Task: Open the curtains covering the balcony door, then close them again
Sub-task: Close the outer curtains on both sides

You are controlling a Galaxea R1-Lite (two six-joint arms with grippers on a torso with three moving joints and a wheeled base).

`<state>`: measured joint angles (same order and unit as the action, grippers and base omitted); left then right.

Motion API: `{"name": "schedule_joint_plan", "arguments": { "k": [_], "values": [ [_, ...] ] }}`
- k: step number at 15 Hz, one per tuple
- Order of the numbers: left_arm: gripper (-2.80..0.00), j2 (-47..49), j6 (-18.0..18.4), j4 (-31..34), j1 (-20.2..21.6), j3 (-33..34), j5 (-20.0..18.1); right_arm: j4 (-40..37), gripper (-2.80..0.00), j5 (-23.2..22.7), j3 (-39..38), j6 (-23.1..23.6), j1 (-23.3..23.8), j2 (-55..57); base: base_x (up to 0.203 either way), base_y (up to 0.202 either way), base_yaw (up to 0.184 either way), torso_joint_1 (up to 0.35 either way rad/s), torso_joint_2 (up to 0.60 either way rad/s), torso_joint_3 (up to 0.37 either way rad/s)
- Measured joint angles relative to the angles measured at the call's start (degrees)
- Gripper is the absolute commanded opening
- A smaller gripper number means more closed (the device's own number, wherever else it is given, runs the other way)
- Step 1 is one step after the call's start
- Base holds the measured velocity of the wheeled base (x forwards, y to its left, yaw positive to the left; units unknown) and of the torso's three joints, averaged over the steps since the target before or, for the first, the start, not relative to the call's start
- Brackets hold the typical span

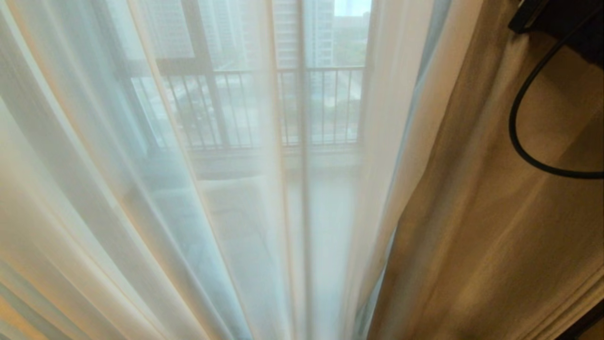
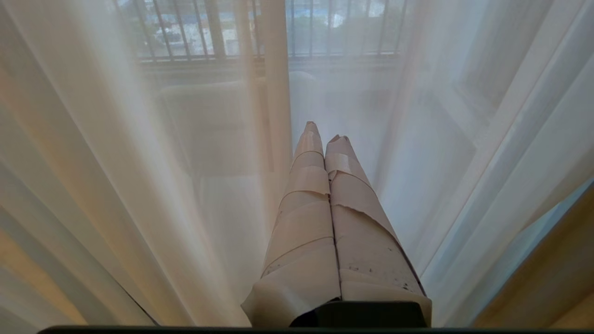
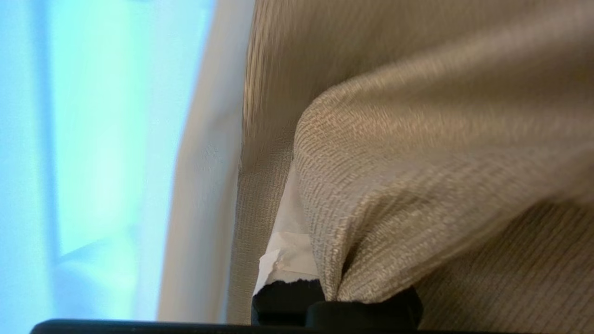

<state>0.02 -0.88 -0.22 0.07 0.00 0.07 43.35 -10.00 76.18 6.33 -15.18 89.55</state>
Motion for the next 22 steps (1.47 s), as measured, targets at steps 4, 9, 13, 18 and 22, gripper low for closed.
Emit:
{"name": "schedule_joint_plan", "arguments": {
  "k": [4,9,13,18,22],
  "values": [
    [-2.80,0.00,0.04,-0.02,0.00,0.00,-0.02,0.34,-2.80,1.58,1.87,4.98,-7.53,2.88,0.000,0.000,0.000,0.000,0.00,0.000],
    [-2.80,0.00,0.02,-0.01,0.00,0.00,-0.01,0.56,-2.80,6.64,7.52,6.99,-14.43,8.58,0.000,0.000,0.000,0.000,0.00,0.000],
    [-2.80,0.00,0.02,-0.01,0.00,0.00,-0.01,0.94,-2.80,7.13,11.22,8.12,-17.31,12.51,0.000,0.000,0.000,0.000,0.00,0.000],
    [-2.80,0.00,0.03,-0.02,0.00,0.00,0.01,1.60,-2.80,7.13,12.46,8.18,-19.13,15.43,0.000,0.000,0.000,0.000,0.00,0.000],
    [-2.80,0.00,0.02,-0.02,0.00,0.00,0.00,1.90,-2.80,7.81,14.04,8.32,-21.16,17.50,0.000,0.000,0.000,0.000,0.00,0.000]
  ]
}}
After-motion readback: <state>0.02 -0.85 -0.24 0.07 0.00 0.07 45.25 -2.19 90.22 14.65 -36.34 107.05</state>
